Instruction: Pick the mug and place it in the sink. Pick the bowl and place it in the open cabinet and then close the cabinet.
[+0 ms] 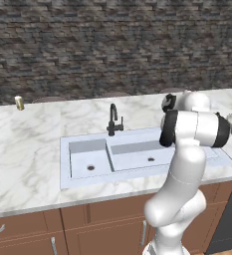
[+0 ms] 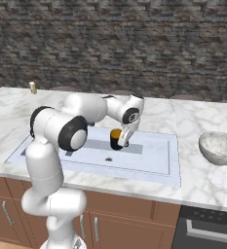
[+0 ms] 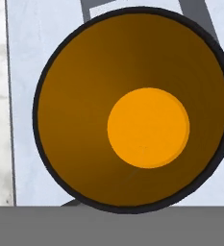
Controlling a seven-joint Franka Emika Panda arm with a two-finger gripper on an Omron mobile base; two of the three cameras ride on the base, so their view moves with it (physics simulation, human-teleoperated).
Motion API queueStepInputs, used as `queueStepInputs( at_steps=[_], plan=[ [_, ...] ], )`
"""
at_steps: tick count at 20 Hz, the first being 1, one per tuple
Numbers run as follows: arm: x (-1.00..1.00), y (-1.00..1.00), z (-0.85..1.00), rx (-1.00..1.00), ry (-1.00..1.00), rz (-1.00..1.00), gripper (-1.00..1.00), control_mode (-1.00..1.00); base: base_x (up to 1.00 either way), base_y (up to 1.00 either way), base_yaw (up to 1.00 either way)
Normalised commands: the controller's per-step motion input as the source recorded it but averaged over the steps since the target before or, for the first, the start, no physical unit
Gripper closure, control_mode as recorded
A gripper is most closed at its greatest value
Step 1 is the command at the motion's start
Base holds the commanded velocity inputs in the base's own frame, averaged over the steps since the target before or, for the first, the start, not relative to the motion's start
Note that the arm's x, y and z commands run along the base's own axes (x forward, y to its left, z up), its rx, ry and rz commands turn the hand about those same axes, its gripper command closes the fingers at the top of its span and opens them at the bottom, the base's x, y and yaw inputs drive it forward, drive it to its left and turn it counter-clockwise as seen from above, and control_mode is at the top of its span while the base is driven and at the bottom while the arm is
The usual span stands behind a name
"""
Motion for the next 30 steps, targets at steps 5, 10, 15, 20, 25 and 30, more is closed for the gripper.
queueStepInputs(
  at_steps=[5, 10, 15, 20, 25, 30],
  plan=[
    [0.11, 0.00, -0.21, 0.00, 0.00, 0.08, 1.00, -1.00, 0.00, 0.00, 0.00],
    [0.08, 0.00, -0.21, 0.00, 0.00, 0.07, 1.00, -1.00, 0.00, 0.00, 0.00],
    [0.06, 0.00, -0.18, -0.01, 0.00, 0.03, 1.00, -1.00, 0.00, 0.00, 0.00],
    [0.09, 0.00, -0.15, -0.01, 0.00, 0.00, 1.00, -1.00, 0.00, 0.00, 0.00],
    [0.11, 0.00, -0.13, 0.00, 0.00, 0.00, 1.00, -1.00, 0.00, 0.00, 0.00],
    [0.14, 0.00, -0.11, 0.00, 0.00, 0.00, 1.00, -1.00, 0.00, 0.00, 0.00]
  ],
)
